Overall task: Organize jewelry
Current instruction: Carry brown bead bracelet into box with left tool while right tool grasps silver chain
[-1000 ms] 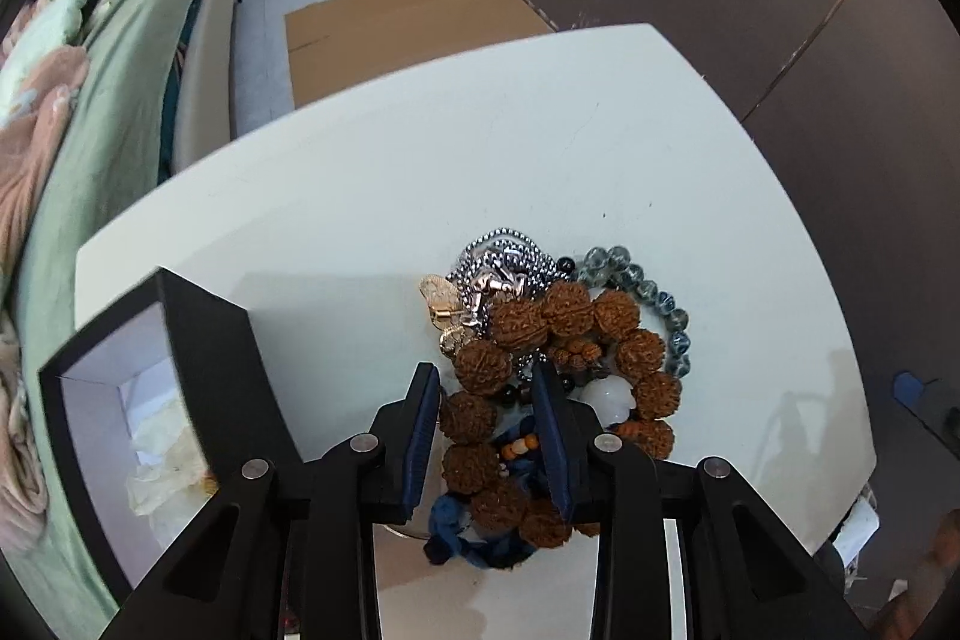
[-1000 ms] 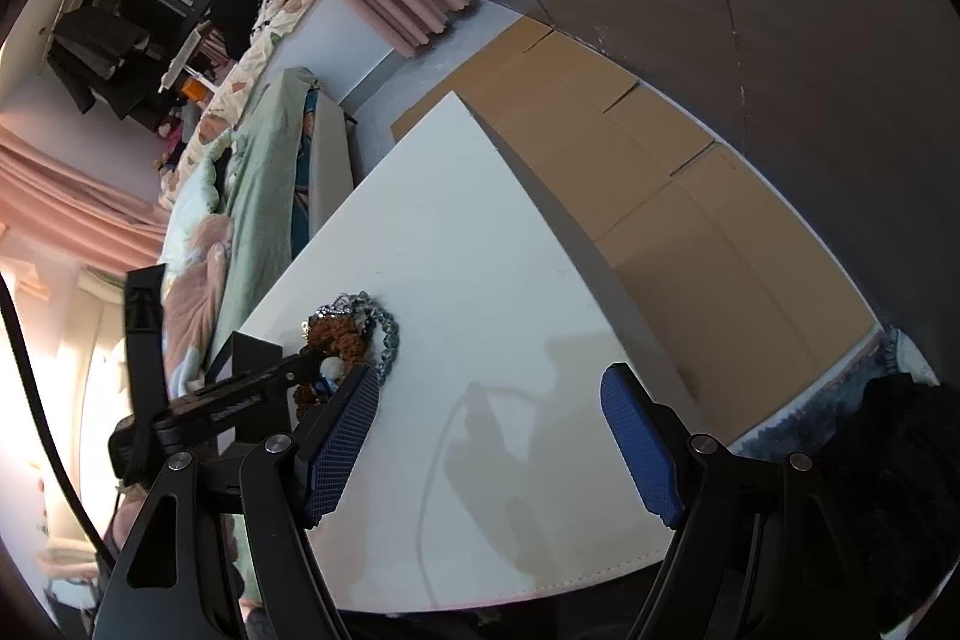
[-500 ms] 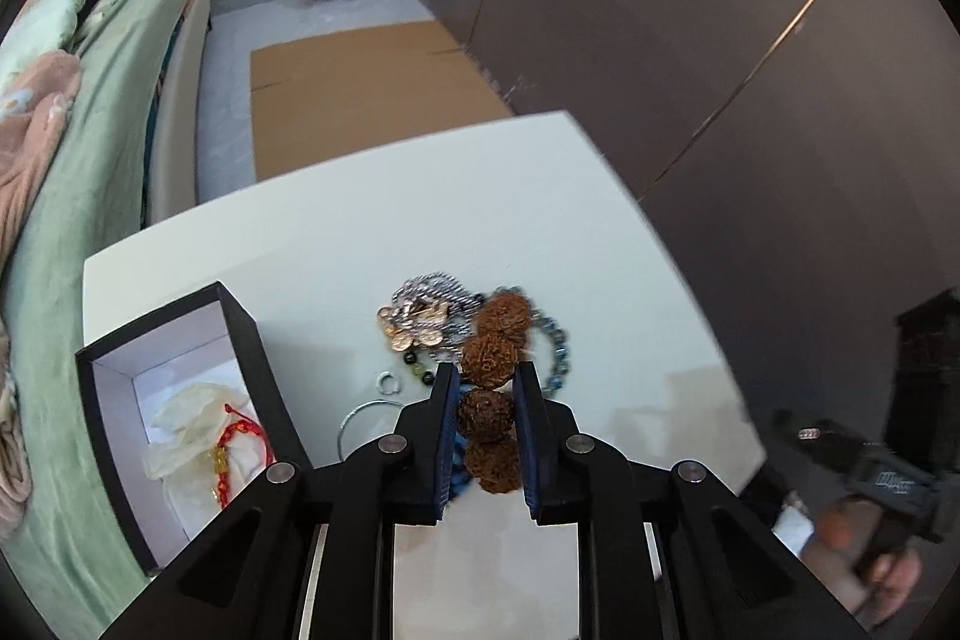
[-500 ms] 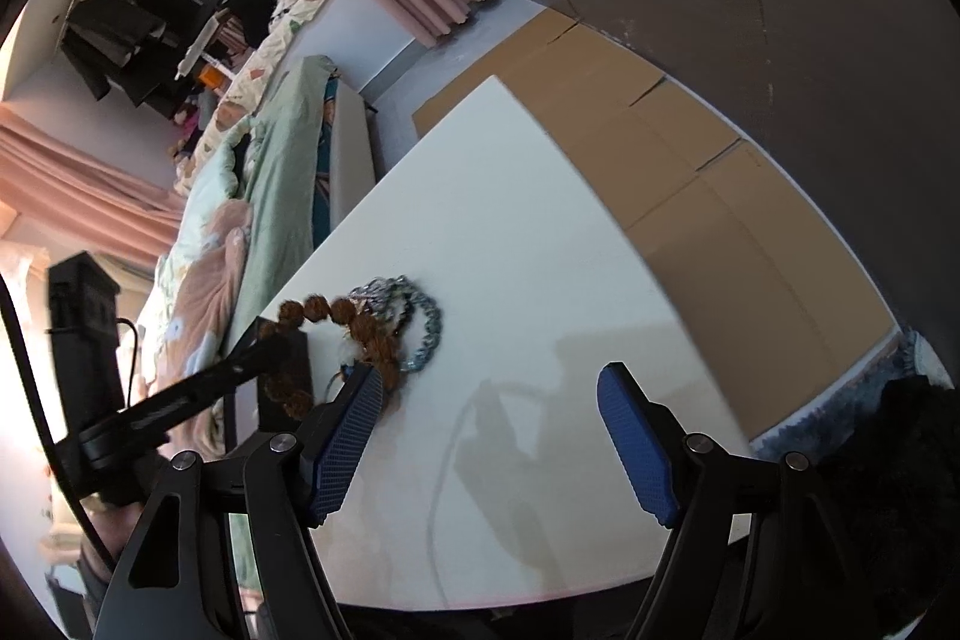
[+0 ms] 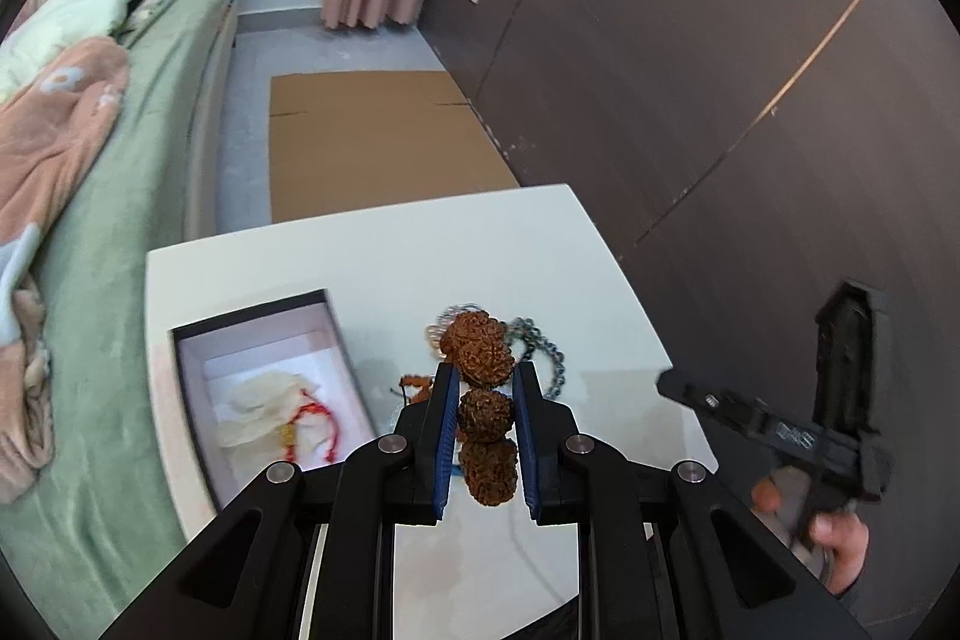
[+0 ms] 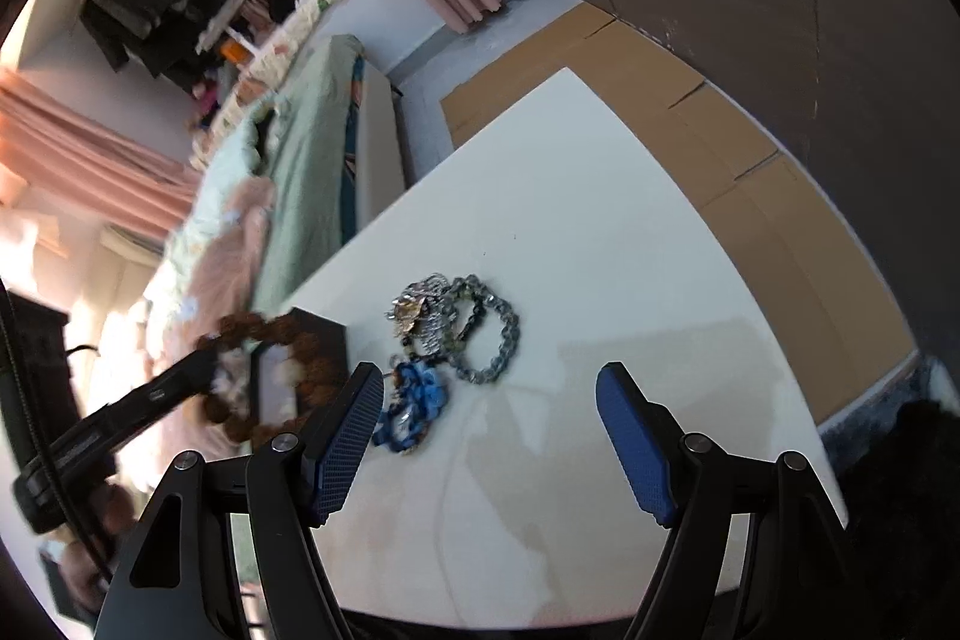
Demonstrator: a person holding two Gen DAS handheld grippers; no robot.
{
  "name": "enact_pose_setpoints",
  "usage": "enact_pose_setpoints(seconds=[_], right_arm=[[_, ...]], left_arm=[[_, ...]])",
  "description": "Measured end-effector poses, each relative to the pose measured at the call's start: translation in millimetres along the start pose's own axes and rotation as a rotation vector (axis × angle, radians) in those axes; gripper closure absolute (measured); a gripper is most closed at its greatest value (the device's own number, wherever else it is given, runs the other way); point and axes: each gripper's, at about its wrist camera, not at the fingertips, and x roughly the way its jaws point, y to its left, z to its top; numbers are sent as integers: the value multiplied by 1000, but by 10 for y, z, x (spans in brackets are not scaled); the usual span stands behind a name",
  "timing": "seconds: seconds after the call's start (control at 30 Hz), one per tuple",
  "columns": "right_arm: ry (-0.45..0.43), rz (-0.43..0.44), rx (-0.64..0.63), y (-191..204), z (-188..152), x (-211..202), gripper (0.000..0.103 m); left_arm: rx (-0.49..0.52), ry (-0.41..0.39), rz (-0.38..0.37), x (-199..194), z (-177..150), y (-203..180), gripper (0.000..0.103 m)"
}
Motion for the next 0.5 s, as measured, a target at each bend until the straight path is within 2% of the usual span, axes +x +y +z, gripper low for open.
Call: enact_pose_setpoints(seconds=[0.1, 0.27, 0.43, 0.5], right_arm=[[54, -40, -19, 58, 126, 174, 38], [112, -98, -43, 137, 246, 408, 43], [192, -177, -64, 169, 291, 705, 58], [210, -205, -76, 186, 301, 795, 59]], left_arm=[[-16, -19, 14, -105, 12, 99, 84], [-48, -64, 32, -288, -12, 276, 84], [-69, -99, 54, -442, -26, 468, 84], [-82, -106, 57, -491, -36, 551, 84]])
